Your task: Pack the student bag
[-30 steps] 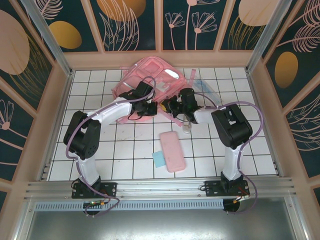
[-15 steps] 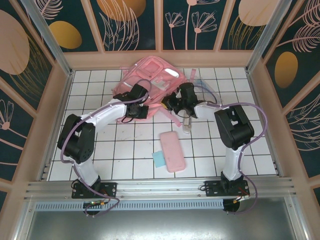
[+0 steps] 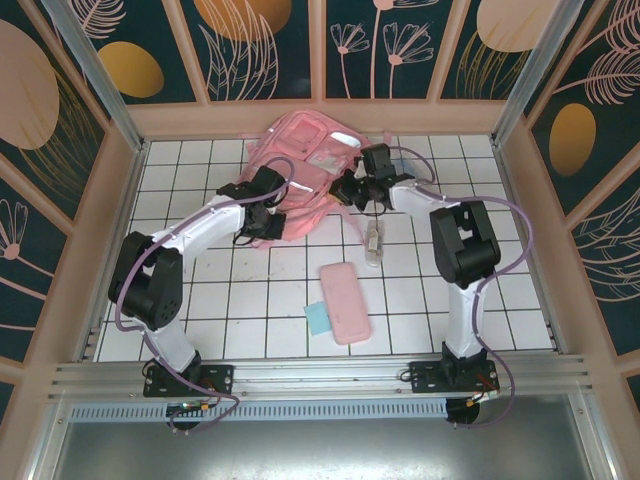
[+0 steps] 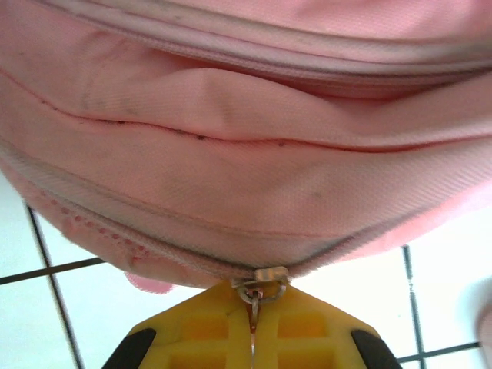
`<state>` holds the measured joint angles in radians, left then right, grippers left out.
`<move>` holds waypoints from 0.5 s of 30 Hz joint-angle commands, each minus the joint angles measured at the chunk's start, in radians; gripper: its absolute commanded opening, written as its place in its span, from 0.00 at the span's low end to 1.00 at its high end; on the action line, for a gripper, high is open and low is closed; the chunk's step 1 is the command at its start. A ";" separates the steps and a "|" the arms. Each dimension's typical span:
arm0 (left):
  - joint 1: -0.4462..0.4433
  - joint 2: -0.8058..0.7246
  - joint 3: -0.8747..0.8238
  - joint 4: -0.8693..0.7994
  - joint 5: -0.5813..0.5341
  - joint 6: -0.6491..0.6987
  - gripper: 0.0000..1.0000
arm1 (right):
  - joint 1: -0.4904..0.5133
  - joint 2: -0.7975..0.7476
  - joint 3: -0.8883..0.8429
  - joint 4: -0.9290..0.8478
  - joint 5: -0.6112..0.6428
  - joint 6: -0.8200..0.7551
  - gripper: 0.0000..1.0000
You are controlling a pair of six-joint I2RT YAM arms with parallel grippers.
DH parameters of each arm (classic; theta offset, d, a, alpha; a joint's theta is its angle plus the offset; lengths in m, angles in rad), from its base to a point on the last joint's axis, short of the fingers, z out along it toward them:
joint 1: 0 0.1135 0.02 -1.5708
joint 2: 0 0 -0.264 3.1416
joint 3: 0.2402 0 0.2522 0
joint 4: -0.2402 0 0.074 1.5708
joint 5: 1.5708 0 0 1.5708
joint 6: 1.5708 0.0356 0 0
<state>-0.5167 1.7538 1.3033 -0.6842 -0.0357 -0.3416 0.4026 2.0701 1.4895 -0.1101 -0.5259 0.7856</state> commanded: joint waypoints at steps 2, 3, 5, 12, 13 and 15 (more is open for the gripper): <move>-0.112 -0.013 0.005 0.083 0.242 -0.106 0.00 | -0.040 0.114 0.258 0.167 0.113 -0.117 0.00; -0.132 -0.014 -0.010 0.141 0.305 -0.147 0.00 | -0.031 0.141 0.307 0.139 0.113 -0.128 0.00; -0.179 -0.008 -0.008 0.208 0.333 -0.199 0.00 | -0.018 0.188 0.392 0.077 0.113 -0.142 0.00; -0.204 0.118 0.097 0.347 0.259 -0.270 0.00 | -0.036 0.133 0.342 -0.013 0.136 -0.124 0.49; -0.204 0.142 0.129 0.350 0.239 -0.264 0.00 | -0.041 0.092 0.296 -0.011 0.143 -0.120 0.53; -0.203 0.184 0.184 0.350 0.199 -0.253 0.00 | -0.052 0.007 0.196 -0.001 0.154 -0.114 0.59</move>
<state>-0.7124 1.8965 1.4075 -0.3958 0.1738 -0.5789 0.3702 2.2177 1.7706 -0.1509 -0.4225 0.6762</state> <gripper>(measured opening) 0.063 0.570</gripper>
